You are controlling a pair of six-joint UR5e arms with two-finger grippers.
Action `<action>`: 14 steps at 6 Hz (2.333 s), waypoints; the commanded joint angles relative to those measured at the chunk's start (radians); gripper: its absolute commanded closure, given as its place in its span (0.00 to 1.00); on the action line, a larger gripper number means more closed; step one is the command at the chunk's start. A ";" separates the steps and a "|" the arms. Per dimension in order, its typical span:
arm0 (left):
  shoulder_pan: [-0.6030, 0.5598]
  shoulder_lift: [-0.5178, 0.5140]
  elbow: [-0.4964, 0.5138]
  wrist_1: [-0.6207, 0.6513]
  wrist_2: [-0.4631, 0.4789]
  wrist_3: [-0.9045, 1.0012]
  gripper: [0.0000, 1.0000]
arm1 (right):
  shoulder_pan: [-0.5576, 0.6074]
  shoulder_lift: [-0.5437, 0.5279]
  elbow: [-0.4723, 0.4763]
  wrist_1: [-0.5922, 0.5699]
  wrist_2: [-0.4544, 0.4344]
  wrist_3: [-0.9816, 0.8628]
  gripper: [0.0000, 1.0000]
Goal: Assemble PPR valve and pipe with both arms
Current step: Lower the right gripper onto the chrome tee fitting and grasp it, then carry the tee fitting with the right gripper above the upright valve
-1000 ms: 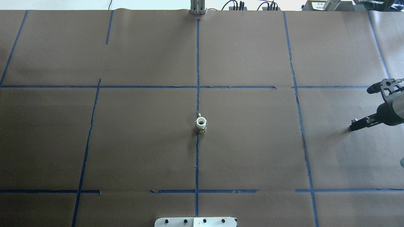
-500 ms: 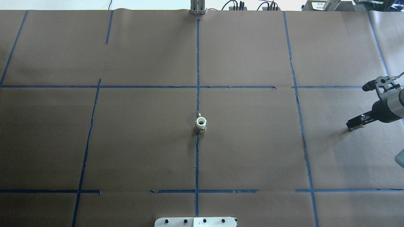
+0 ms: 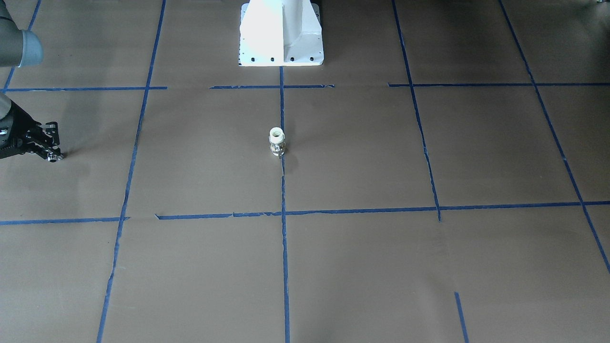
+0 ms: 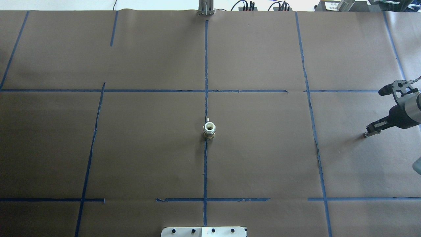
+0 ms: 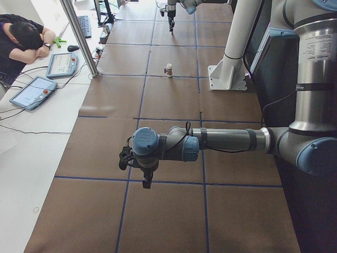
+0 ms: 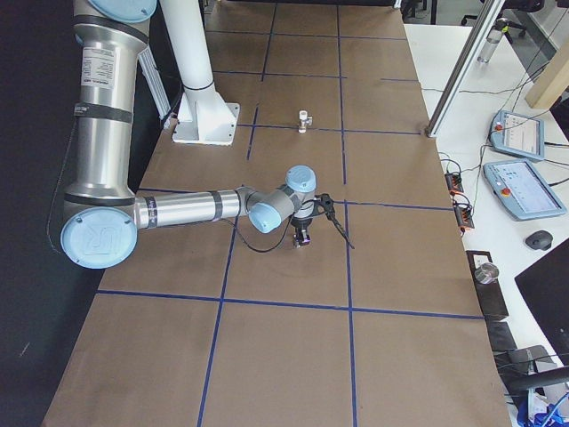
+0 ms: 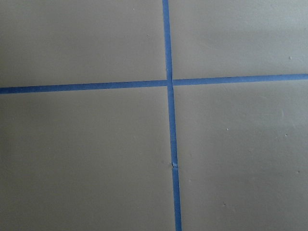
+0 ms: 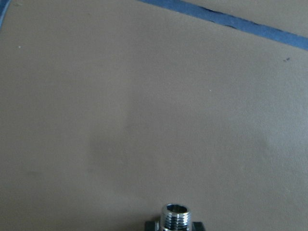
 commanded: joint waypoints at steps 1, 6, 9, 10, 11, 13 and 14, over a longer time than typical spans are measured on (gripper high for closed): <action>0.000 -0.001 0.000 0.000 0.000 -0.001 0.00 | 0.002 -0.002 0.007 -0.001 0.002 0.000 0.97; 0.005 -0.003 0.000 0.003 0.014 0.004 0.00 | -0.028 0.339 0.243 -0.499 0.002 0.357 1.00; 0.006 0.009 -0.032 0.011 0.078 0.002 0.00 | -0.201 0.709 0.231 -0.817 -0.120 0.650 1.00; 0.006 0.009 -0.032 0.009 0.080 0.004 0.00 | -0.286 0.802 0.219 -0.850 -0.188 0.798 1.00; 0.006 0.009 -0.032 0.006 0.080 0.005 0.00 | -0.356 0.879 0.167 -0.850 -0.264 0.910 1.00; 0.008 0.009 -0.032 0.006 0.080 0.004 0.00 | -0.450 1.007 0.024 -0.850 -0.355 1.020 1.00; 0.008 0.009 -0.032 0.006 0.080 0.004 0.00 | -0.475 1.007 0.018 -0.850 -0.363 1.039 1.00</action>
